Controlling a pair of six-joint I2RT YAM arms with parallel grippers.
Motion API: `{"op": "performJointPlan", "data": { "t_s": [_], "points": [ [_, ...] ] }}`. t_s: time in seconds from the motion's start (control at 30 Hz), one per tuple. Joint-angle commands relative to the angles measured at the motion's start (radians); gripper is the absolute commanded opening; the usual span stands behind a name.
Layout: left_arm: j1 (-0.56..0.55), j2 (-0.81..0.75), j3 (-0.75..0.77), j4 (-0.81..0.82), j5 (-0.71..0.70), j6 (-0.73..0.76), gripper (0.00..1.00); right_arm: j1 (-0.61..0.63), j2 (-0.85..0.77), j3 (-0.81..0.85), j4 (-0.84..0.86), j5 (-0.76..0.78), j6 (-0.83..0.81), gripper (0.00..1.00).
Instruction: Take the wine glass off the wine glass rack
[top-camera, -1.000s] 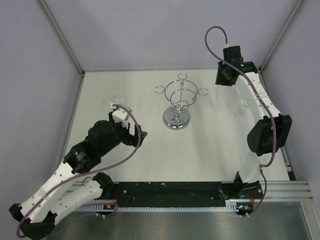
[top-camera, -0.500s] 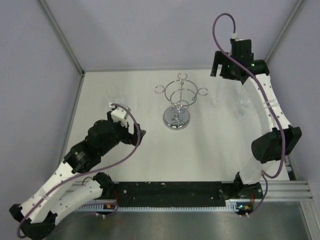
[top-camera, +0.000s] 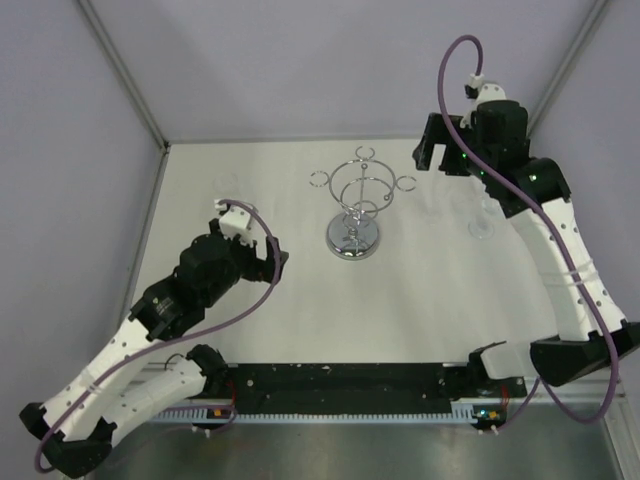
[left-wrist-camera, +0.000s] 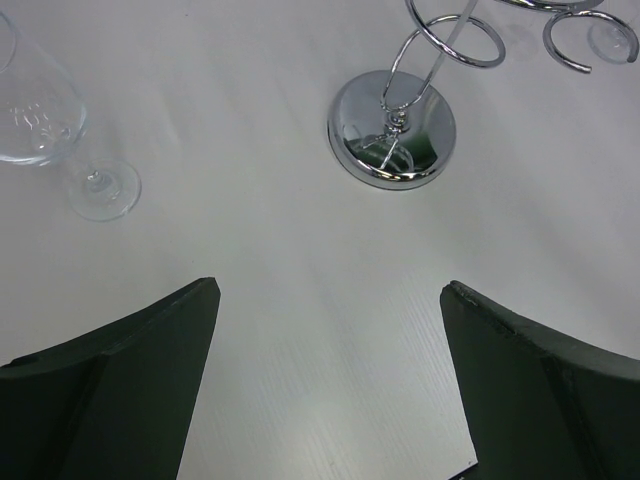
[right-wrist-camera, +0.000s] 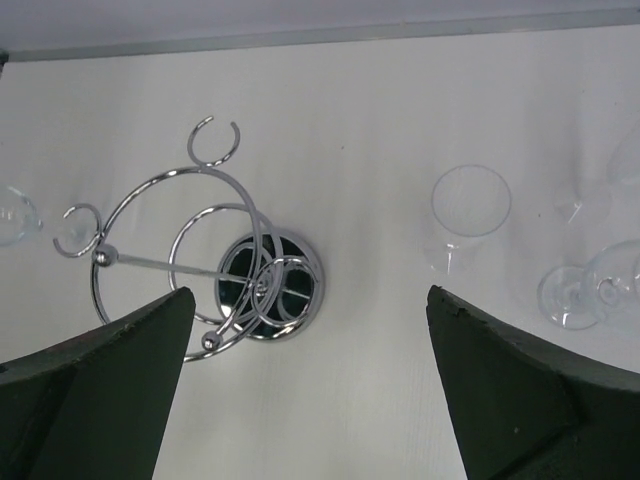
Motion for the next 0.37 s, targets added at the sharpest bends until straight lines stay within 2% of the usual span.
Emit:
{"op": "performJointPlan", "data": {
  "t_s": [0.0,0.17,0.33],
  "points": [
    [0.005,0.036,0.073,0.003,-0.016,-0.021,0.98,0.035,-0.067,-0.081,0.089,-0.01,0.005,0.99],
    [0.005,0.036,0.111,-0.013,-0.052,-0.008,0.98,0.033,-0.186,-0.167,0.164,-0.04,-0.033,0.99],
    [0.005,-0.002,0.114,0.02,-0.081,0.002,0.99,0.033,-0.207,-0.182,0.163,-0.037,-0.017,0.99]
  ]
}}
